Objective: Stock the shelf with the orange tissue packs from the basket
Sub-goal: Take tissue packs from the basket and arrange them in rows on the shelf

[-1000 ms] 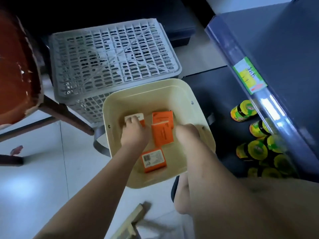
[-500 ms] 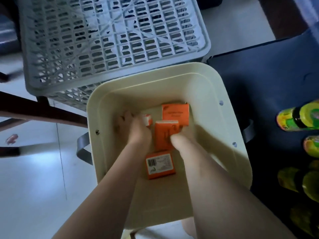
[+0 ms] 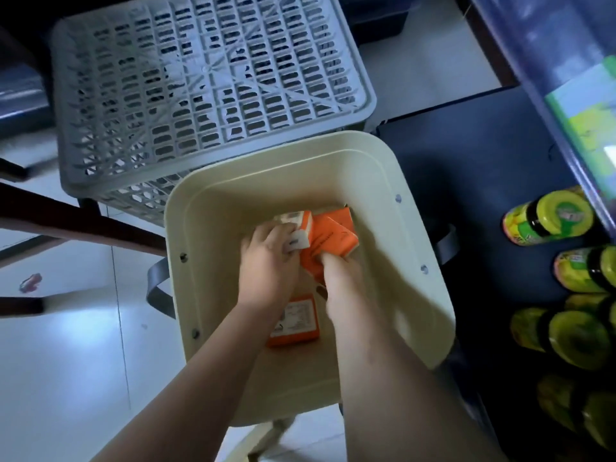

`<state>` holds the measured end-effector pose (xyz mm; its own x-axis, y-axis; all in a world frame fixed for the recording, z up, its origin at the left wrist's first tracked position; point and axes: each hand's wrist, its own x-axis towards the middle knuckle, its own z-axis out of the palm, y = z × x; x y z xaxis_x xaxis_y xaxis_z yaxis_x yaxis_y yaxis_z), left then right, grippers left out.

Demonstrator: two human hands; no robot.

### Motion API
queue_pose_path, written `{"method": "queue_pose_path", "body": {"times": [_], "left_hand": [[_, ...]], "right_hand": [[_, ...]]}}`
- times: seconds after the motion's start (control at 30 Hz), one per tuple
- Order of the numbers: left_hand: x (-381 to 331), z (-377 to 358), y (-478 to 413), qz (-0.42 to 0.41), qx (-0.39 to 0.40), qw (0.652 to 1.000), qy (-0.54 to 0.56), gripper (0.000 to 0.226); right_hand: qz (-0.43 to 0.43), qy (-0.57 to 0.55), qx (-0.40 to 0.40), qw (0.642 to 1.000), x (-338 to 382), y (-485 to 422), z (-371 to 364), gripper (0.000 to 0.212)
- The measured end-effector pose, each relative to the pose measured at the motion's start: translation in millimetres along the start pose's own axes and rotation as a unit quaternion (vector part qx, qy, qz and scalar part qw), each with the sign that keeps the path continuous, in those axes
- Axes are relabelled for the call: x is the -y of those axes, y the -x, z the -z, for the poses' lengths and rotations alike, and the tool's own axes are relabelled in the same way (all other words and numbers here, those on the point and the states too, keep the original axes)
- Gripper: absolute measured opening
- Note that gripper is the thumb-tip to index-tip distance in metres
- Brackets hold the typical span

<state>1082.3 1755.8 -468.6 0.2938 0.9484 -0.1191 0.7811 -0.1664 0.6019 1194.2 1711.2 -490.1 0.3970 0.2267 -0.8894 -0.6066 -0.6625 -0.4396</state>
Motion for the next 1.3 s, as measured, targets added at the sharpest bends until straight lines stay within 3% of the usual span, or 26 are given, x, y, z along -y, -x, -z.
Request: {"method": "queue_pose_path", "body": {"times": [0.07, 0.13, 0.27, 0.43, 0.53, 0.6, 0.7, 0.83, 0.93, 1.1, 1.3], "left_hand": [[-8, 14, 8, 0.007, -0.018, 0.999, 0.039, 0.019], [-21, 31, 11, 0.075, -0.028, 0.985, 0.151, 0.017], [-47, 73, 13, 0.160, -0.032, 0.916, 0.365, 0.018], [-80, 119, 21, 0.181, -0.004, 0.860, 0.477, 0.019], [-108, 141, 41, 0.135, 0.043, 0.857, 0.496, 0.018], [-124, 153, 55, 0.109, 0.087, 0.850, 0.508, 0.005], [-152, 170, 71, 0.056, 0.146, 0.853, 0.498, 0.025], [-196, 189, 97, -0.048, 0.185, 0.856, 0.480, 0.042], [-234, 193, 123, -0.133, 0.217, 0.824, 0.506, 0.063], [-300, 185, 175, -0.240, 0.285, 0.779, 0.505, 0.045], [-369, 163, 241, -0.312, 0.364, 0.742, 0.469, 0.050]], "right_hand": [[0.026, -0.021, 0.008, 0.999, 9, 13, 11, 0.017], [0.044, -0.051, 0.008, 0.998, 19, 31, 24, 0.018], [0.086, -0.055, 0.034, 0.994, 56, 79, 47, 0.027], [0.240, -0.001, 0.036, 0.970, 73, 156, 88, 0.014], [0.305, 0.010, 0.024, 0.952, 70, 202, 115, 0.016], [0.348, 0.031, -0.018, 0.937, 70, 230, 132, 0.020], [0.414, 0.066, -0.072, 0.905, 66, 269, 166, 0.030], [0.477, 0.063, -0.129, 0.867, 48, 316, 217, 0.027], [0.529, 0.027, -0.181, 0.829, 33, 345, 266, 0.035], [0.581, -0.008, -0.256, 0.773, -1, 393, 354, 0.040], [0.615, -0.079, -0.312, 0.719, -62, 432, 437, 0.039]]}}
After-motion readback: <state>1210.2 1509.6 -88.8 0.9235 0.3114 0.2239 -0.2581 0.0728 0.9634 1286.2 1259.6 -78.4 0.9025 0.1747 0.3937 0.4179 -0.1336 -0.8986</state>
